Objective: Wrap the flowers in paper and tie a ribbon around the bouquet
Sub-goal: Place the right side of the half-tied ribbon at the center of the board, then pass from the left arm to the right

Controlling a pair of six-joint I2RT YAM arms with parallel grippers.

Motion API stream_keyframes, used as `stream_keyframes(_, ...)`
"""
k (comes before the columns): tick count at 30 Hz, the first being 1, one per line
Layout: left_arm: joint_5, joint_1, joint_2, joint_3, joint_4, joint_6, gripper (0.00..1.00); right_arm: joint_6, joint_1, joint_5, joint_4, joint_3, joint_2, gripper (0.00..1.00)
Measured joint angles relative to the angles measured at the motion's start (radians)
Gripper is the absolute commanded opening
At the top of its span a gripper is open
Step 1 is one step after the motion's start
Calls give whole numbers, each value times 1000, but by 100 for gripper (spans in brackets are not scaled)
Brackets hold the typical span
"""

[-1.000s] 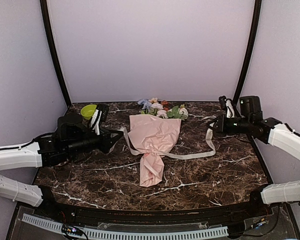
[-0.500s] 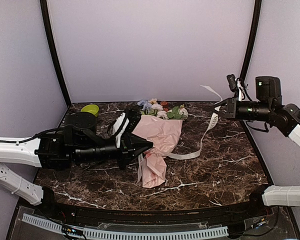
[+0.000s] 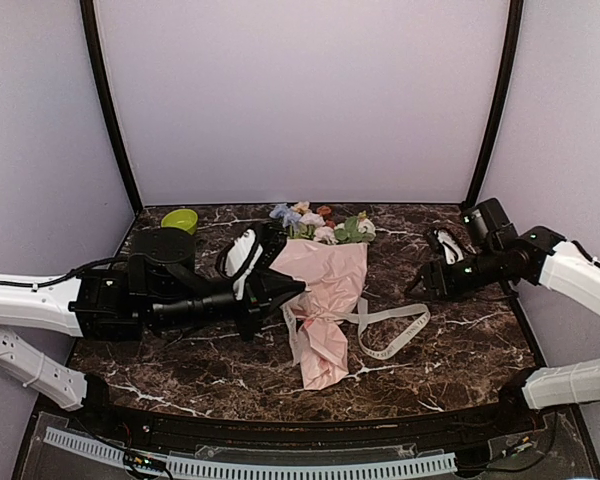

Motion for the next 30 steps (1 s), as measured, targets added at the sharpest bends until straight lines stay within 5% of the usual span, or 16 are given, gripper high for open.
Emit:
stream_keyframes(9, -9, 105, -39, -29, 27, 27, 0, -171, 293, -249, 536, 101, 268, 65)
stream_keyframes(16, 22, 183, -30, -29, 66, 39, 0, -305, 333, -408, 731, 209, 531, 62)
stream_keyframes(19, 45, 208, -26, -29, 77, 40, 0, -333, 333, -447, 761, 271, 615, 53)
stream_keyframes(25, 76, 241, -5, -29, 88, 45, 0, -331, 333, -491, 811, 289, 681, 18)
stream_keyframes(30, 100, 259, 2, -29, 88, 43, 0, -299, 333, -517, 859, 285, 694, 17)
